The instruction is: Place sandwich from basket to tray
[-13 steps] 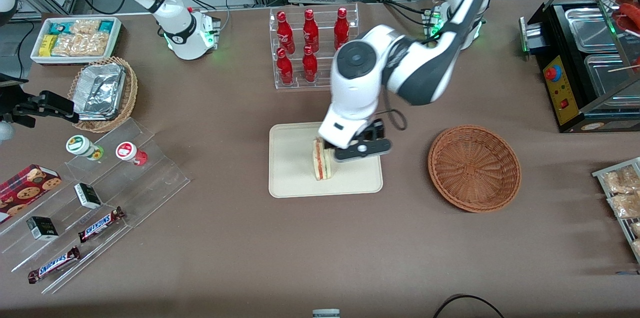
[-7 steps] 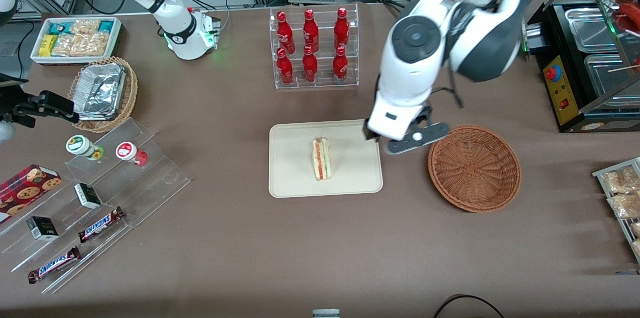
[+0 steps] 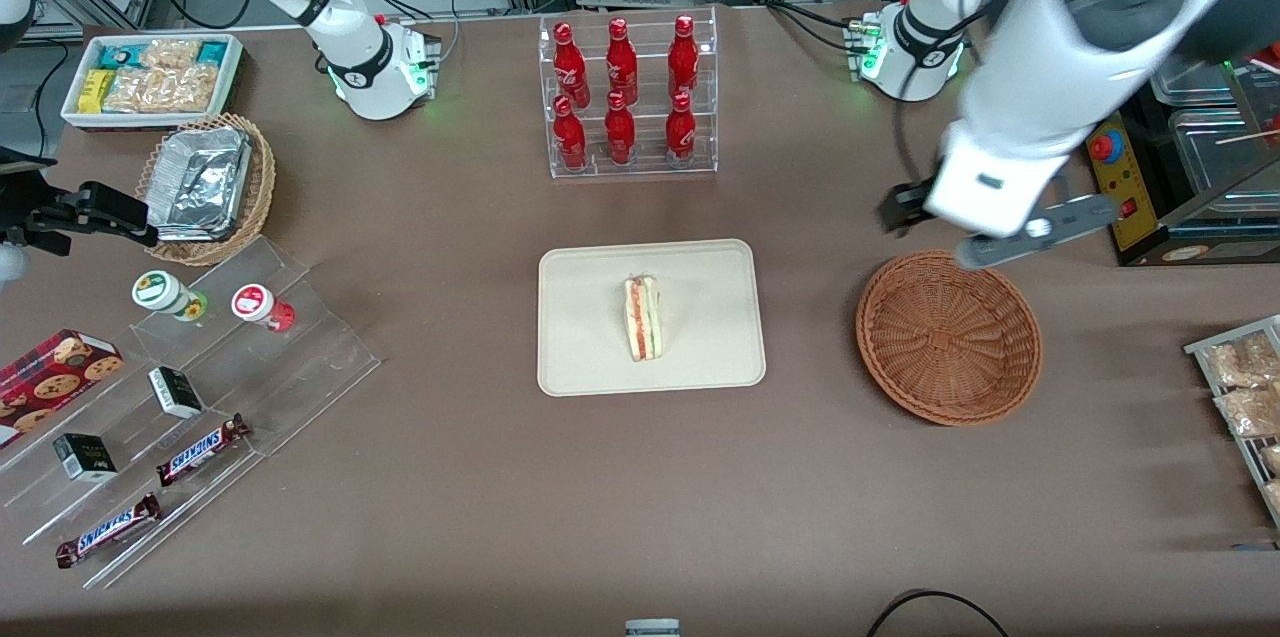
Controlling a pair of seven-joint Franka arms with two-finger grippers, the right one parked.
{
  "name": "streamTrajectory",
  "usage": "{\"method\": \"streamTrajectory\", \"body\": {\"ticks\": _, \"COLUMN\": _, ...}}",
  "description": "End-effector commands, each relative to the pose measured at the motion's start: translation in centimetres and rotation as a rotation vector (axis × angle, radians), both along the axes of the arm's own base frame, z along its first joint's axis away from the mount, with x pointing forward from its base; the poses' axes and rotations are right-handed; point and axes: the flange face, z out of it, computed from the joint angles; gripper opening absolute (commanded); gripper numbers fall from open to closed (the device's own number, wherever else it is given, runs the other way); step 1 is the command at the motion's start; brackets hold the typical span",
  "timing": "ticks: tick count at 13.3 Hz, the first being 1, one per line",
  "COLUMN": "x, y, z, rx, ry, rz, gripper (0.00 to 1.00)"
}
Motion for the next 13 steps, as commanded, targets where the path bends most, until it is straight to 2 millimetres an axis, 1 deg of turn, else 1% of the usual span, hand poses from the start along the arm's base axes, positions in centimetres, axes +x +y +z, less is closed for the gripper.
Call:
{"method": "streamTrajectory", "body": {"ticks": 1, "x": -1.3, "y": 4.7, "z": 2.1, "rx": -0.031, "ry": 0.034, "rz": -0.045, "gripper": 0.99}}
{"method": "streamTrajectory", "body": {"ticks": 3, "x": -1.5, "y": 8.2, "z": 3.3, "rx": -0.081, "ry": 0.043, "rz": -0.075, "gripper": 0.99}}
{"method": "streamTrajectory", "body": {"ticks": 5, "x": -2.6, "y": 9.0, "z": 4.5, "rx": -0.098, "ry": 0.046, "rz": -0.121, "gripper": 0.99}}
{"method": "streamTrajectory", "body": {"ticks": 7, "x": -3.2, "y": 11.0, "z": 5.3, "rx": -0.115, "ry": 0.057, "rz": -0.170, "gripper": 0.99}}
{"method": "streamTrajectory", "body": {"ticks": 8, "x": -3.5, "y": 11.4, "z": 5.2, "rx": -0.119, "ry": 0.077, "rz": -0.198, "gripper": 0.99}}
{"method": "streamTrajectory", "body": {"ticks": 9, "x": -3.8, "y": 12.2, "z": 5.3, "rx": -0.123, "ry": 0.081, "rz": -0.211, "gripper": 0.99}}
{"method": "streamTrajectory", "body": {"ticks": 13, "x": -5.9, "y": 14.5, "z": 5.6, "rx": -0.140, "ry": 0.079, "rz": -0.238, "gripper": 0.99}}
